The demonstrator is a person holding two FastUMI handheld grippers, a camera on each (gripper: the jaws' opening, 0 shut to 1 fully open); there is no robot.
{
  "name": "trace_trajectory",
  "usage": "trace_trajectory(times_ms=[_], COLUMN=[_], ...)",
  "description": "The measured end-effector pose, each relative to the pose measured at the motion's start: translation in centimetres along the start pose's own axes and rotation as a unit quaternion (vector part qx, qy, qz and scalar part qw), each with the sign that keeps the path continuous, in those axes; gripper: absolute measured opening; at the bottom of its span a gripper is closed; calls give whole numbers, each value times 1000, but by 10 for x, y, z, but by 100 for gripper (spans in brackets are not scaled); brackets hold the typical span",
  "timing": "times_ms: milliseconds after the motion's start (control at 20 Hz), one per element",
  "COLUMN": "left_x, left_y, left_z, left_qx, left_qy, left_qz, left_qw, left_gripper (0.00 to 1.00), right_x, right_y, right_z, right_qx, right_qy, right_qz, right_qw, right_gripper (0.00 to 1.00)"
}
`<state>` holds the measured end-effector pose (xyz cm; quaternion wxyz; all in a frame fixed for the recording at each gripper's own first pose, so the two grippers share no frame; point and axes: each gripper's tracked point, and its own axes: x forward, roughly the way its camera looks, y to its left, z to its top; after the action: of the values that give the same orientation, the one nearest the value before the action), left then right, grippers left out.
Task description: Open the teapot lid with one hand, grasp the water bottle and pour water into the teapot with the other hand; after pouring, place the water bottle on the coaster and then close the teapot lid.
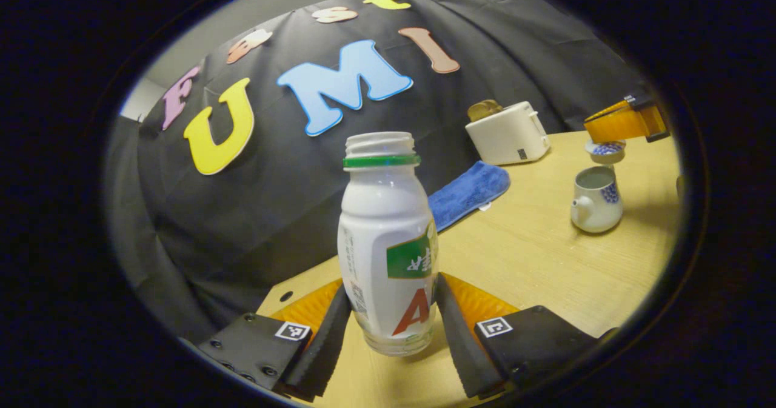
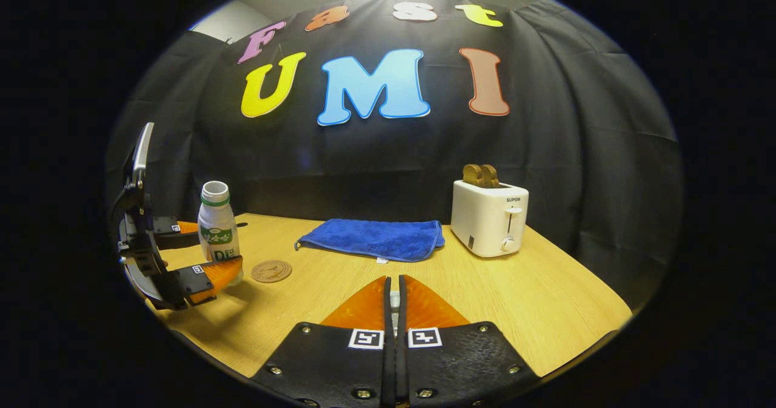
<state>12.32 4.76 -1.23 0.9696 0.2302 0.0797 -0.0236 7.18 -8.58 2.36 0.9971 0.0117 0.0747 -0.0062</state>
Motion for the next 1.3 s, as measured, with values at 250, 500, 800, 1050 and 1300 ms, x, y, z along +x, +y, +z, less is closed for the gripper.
trace_trajectory(times_ms=[250,500,800,1050,1300], left_x=[-3,-6,-6,-2,14], left_y=[26,33,41,43,41], left_z=[-9,-10,0,11,16], left_qx=[-59,-107,-126,-139,-166], left_qy=[-2,-9,-21,-32,-38], left_qz=[7,1,4,5,-4], left_qw=[998,994,992,990,985], left_gripper=[91,85,85,91,91], right_x=[14,23,26,25,26], right_y=[6,10,8,9,9], right_z=[-10,-18,-30,-31,-31], right_qx=[2,3,4,-4,-14], right_qy=[13,23,32,17,1], right_qz=[1,4,-1,-5,-8], right_qw=[1000,1000,999,1000,1000], right_gripper=[0,1,1,1,1])
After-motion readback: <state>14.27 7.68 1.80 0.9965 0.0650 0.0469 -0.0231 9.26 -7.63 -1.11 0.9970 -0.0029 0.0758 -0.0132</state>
